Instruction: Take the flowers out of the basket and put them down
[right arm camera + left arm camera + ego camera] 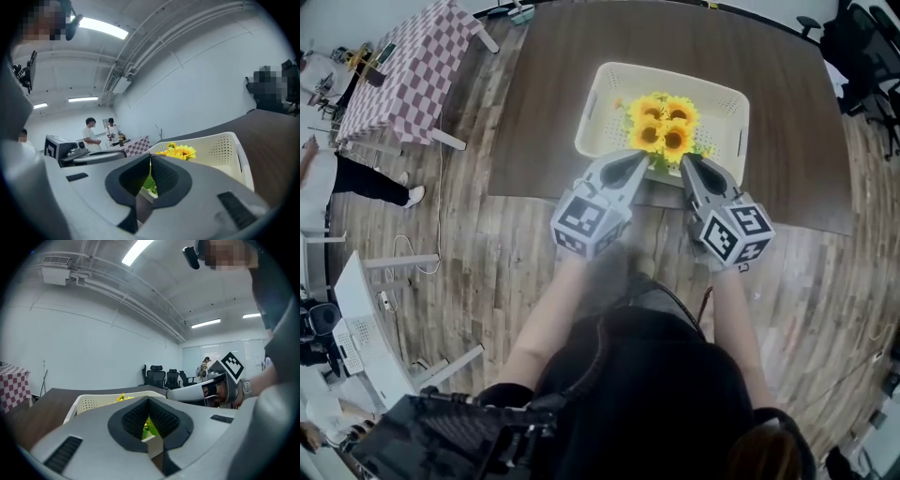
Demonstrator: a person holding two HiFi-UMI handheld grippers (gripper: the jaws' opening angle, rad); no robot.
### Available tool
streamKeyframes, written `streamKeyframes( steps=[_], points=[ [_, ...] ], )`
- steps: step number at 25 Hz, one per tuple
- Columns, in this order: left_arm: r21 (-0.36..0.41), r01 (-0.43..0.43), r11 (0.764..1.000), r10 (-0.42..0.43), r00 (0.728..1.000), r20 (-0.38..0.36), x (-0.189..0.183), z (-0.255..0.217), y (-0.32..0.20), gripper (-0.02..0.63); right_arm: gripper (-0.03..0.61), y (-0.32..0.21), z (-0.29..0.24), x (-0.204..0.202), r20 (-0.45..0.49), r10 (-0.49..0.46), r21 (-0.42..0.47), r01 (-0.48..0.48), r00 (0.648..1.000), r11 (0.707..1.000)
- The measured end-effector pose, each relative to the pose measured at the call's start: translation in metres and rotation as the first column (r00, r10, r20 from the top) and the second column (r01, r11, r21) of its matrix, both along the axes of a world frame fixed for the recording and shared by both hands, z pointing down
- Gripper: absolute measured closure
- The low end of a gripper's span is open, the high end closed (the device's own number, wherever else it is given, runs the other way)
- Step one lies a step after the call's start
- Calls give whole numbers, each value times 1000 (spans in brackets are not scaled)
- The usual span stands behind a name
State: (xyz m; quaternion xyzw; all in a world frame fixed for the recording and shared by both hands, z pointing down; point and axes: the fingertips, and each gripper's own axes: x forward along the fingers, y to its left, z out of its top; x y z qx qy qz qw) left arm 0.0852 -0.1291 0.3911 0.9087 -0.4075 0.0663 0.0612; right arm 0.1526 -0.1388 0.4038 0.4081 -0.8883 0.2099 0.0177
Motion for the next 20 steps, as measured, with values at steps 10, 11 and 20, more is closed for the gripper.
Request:
streamKeyframes(
  steps=[10,11,20],
  points=[
    [-41,-86,995,89,994,70,5,3,-42,563,528,-34,19,7,-156,3,-58,-12,988,998],
    [-48,-98,994,102,992,81,5,4,-45,563,502,-37,20,7,-176,-3,-64,-8,984,998],
    [-149,-182,972,208,960,186,4,27,-68,447,433,-63,37,10,-287,-17,-137,-24,958,990]
  ],
)
